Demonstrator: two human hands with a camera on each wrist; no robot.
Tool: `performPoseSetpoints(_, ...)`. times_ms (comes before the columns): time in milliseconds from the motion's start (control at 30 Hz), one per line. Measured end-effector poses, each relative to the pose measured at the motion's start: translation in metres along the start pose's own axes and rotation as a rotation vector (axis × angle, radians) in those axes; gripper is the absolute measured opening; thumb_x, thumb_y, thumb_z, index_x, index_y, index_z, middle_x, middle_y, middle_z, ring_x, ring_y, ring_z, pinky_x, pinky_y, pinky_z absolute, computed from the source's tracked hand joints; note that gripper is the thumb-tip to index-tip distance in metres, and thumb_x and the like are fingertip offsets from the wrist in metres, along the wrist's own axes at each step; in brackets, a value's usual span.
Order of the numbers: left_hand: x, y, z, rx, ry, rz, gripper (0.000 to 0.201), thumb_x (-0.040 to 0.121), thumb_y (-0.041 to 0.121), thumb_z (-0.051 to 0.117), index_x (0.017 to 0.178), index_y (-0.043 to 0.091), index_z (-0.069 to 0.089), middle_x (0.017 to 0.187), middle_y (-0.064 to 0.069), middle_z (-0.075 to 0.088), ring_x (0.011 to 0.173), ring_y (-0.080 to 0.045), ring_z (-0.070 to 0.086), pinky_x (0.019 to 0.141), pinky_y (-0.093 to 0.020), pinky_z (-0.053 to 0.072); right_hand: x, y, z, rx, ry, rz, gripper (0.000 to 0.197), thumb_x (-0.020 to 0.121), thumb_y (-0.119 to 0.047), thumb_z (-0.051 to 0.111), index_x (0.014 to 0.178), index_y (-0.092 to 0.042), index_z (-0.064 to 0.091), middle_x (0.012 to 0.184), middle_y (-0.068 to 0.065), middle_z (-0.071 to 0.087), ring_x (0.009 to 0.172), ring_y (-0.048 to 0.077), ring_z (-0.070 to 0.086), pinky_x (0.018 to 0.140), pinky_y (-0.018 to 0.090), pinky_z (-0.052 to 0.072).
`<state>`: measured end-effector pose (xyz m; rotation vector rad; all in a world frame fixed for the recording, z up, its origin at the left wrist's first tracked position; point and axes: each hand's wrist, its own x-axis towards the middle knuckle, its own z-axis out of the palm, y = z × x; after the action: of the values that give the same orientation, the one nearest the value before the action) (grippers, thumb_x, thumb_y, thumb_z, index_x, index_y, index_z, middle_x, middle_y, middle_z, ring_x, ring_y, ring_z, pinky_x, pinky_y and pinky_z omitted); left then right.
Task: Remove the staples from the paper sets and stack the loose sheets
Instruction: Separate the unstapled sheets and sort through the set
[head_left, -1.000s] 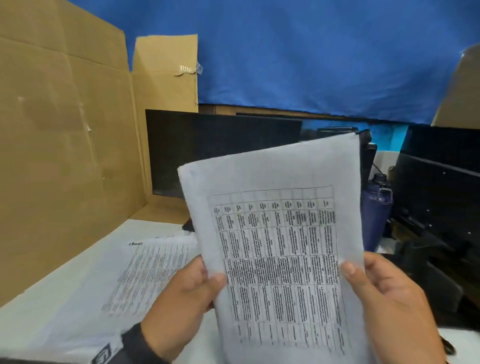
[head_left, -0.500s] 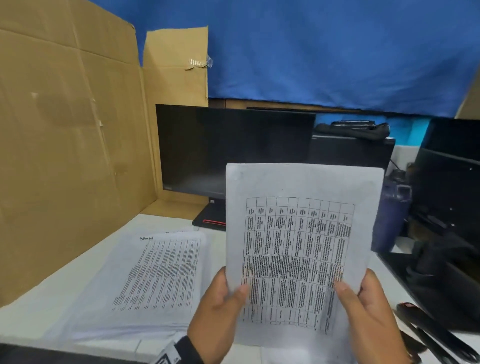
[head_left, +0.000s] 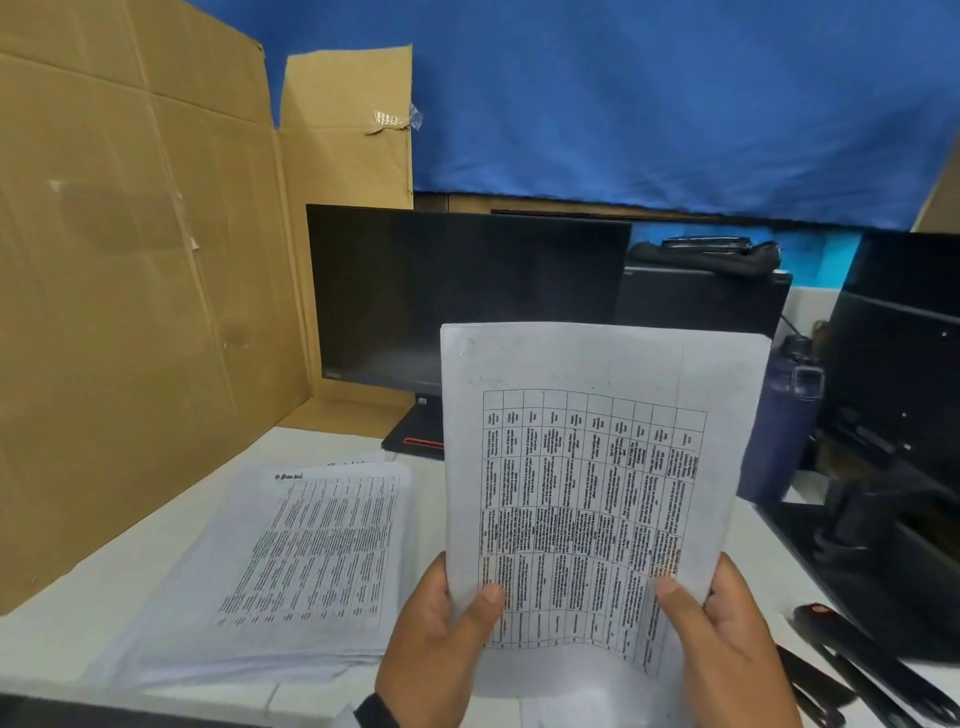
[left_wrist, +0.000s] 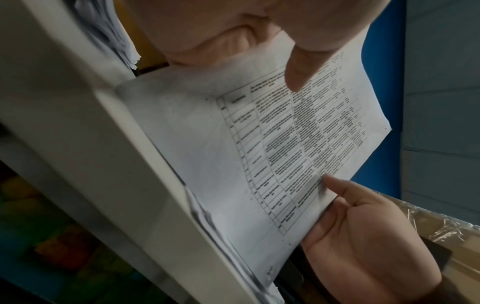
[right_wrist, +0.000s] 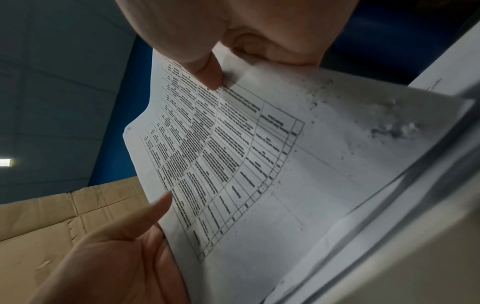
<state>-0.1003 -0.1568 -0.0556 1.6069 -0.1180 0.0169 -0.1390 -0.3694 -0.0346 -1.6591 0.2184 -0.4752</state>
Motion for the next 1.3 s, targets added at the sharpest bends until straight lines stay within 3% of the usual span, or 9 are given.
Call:
performPoseSetpoints(233, -0.005, 0.013, 0.000, 0.072, 0.098, 0.012, 0.016, 0.100, 0.029, 0.060, 0.103, 0.030, 0.076, 0.094, 0.016, 0.080, 0.091, -0.002, 0.074, 0.096, -0.040, 0.056, -0.002, -0.010, -0.005, -0.056, -0.013, -0.088, 0.027, 0.097, -0.012, 0.059, 0.107, -0.036, 0.066, 0.100, -0.025, 0.074, 0.094, -0.007, 0.068, 0.083, 0.026, 0.051)
performPoseSetpoints(333, -0.007, 0.029, -0.012, 0.126, 0.118, -0.027, 0.016, 0.099, 0.035, 0.059, 0.097, 0.033, 0.075, 0.087, 0.014, 0.079, 0.091, -0.012, 0.074, 0.093, -0.049, 0.058, 0.001, -0.025, -0.016, -0.089, -0.107, -0.100, 0.014, 0.097, -0.012, 0.060, 0.103, -0.022, 0.069, 0.097, -0.015, 0.077, 0.090, 0.000, 0.072, 0.075, 0.019, 0.054)
performPoseSetpoints(467, -0.004, 0.045, -0.043, 0.262, 0.060, -0.127, 0.016, 0.100, 0.033, 0.060, 0.096, 0.030, 0.074, 0.087, 0.001, 0.081, 0.086, -0.025, 0.078, 0.082, -0.052, 0.061, 0.027, -0.025, -0.066, -0.240, 0.150, -0.201, 0.016, 0.100, -0.021, 0.056, 0.087, -0.018, 0.065, 0.084, -0.003, 0.072, 0.082, 0.012, 0.068, 0.075, 0.030, 0.054)
performPoseSetpoints(567, 0.002, 0.043, -0.070, 0.423, 0.012, -0.166, 0.013, 0.099, 0.028, 0.064, 0.092, 0.022, 0.073, 0.072, -0.006, 0.077, 0.069, -0.024, 0.073, 0.069, -0.038, 0.056, 0.052, -0.006, -0.119, -0.750, 0.313, -0.059, 0.014, 0.097, -0.037, 0.055, 0.088, -0.027, 0.060, 0.087, -0.003, 0.067, 0.085, 0.024, 0.063, 0.079, 0.040, 0.052)
performPoseSetpoints(700, 0.004, 0.035, -0.082, 0.634, -0.066, -0.126, 0.016, 0.098, 0.033, 0.065, 0.087, 0.021, 0.069, 0.071, -0.017, 0.069, 0.063, -0.020, 0.060, 0.059, -0.031, 0.047, 0.068, 0.034, -0.162, -1.319, 0.059, 0.494, 0.046, 0.083, -0.070, 0.049, 0.100, -0.028, 0.059, 0.101, 0.003, 0.062, 0.099, 0.029, 0.061, 0.091, 0.043, 0.049)
performPoseSetpoints(800, 0.003, 0.030, -0.073, 0.687, -0.120, -0.103, 0.013, 0.098, 0.034, 0.064, 0.090, 0.026, 0.069, 0.073, -0.014, 0.070, 0.063, -0.016, 0.060, 0.061, -0.031, 0.047, 0.067, 0.049, -0.166, -1.198, 0.008, 0.600, 0.049, 0.087, -0.062, 0.056, 0.108, -0.019, 0.064, 0.102, 0.007, 0.067, 0.098, 0.029, 0.063, 0.095, 0.041, 0.049)
performPoseSetpoints(933, 0.000, 0.026, -0.064, 0.715, -0.151, -0.084, 0.010, 0.099, 0.036, 0.063, 0.091, 0.036, 0.068, 0.078, -0.010, 0.073, 0.068, -0.014, 0.066, 0.064, -0.029, 0.050, 0.062, 0.032, -0.162, -0.845, 0.199, 0.463, 0.033, 0.095, -0.042, 0.061, 0.106, -0.011, 0.061, 0.094, 0.011, 0.066, 0.091, 0.031, 0.061, 0.094, 0.047, 0.049)
performPoseSetpoints(1167, -0.007, 0.029, -0.049, 0.783, -0.189, -0.017, 0.009, 0.099, 0.043, 0.060, 0.095, 0.048, 0.066, 0.092, 0.010, 0.075, 0.090, 0.000, 0.066, 0.076, -0.011, 0.044, 0.035, -0.046, -0.107, 0.289, 0.285, 0.173, 0.025, 0.087, -0.004, 0.071, 0.109, -0.012, 0.062, 0.096, 0.013, 0.075, 0.088, 0.028, 0.074, 0.080, 0.049, 0.060)
performPoseSetpoints(1300, -0.018, 0.037, -0.036, 0.896, -0.265, 0.093, 0.010, 0.098, 0.049, 0.059, 0.106, 0.054, 0.064, 0.102, 0.028, 0.065, 0.087, 0.017, 0.046, 0.069, 0.009, 0.028, 0.026, -0.049, -0.072, 0.348, 0.384, 0.085, 0.024, 0.091, -0.040, 0.069, 0.102, -0.018, 0.068, 0.096, 0.012, 0.070, 0.091, 0.027, 0.070, 0.081, 0.053, 0.061)
